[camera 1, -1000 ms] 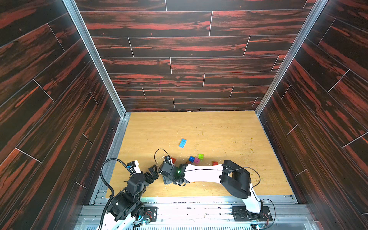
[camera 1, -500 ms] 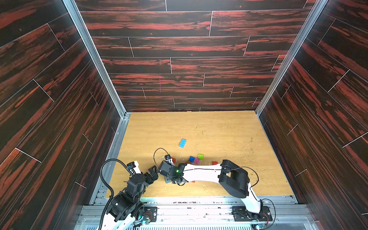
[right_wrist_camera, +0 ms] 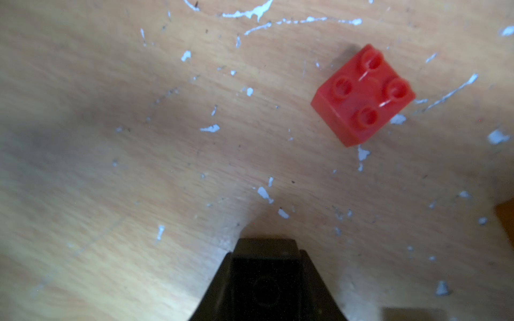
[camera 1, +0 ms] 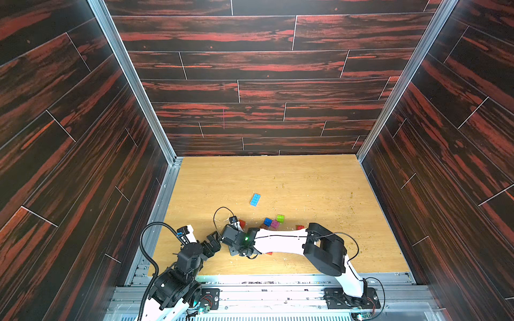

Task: Assemble the letter v with lego
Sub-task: Pick up the lego brick from the center of the board.

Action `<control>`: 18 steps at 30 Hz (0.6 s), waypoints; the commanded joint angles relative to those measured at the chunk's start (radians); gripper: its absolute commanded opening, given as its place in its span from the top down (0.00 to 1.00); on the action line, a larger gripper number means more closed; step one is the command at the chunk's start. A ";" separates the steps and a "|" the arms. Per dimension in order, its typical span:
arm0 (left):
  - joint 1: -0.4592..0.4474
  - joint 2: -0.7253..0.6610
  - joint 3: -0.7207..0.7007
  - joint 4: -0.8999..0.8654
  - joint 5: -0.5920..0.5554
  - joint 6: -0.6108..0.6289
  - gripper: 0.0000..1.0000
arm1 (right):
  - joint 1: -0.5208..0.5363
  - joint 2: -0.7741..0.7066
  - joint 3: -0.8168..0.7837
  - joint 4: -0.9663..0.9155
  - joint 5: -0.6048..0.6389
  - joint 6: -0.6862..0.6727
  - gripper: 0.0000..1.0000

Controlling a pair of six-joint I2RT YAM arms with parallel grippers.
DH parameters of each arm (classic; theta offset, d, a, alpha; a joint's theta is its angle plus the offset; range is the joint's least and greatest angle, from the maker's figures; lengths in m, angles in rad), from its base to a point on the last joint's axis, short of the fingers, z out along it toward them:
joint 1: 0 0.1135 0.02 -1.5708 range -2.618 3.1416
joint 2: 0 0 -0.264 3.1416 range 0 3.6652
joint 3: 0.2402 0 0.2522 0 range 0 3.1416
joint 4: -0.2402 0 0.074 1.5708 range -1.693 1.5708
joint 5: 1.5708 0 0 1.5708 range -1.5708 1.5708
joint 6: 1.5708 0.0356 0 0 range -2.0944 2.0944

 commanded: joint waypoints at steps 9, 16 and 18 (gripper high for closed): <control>-0.001 0.051 -0.016 0.234 0.138 0.172 0.00 | -0.135 -0.231 -0.200 0.174 -0.259 -0.165 0.71; -0.001 0.217 -0.083 0.605 0.210 0.271 0.00 | -0.351 -0.422 -0.364 0.288 -0.706 -0.272 0.71; -0.002 0.331 -0.077 0.718 0.250 0.317 0.00 | -0.408 -0.443 -0.390 0.328 -0.871 -0.290 0.71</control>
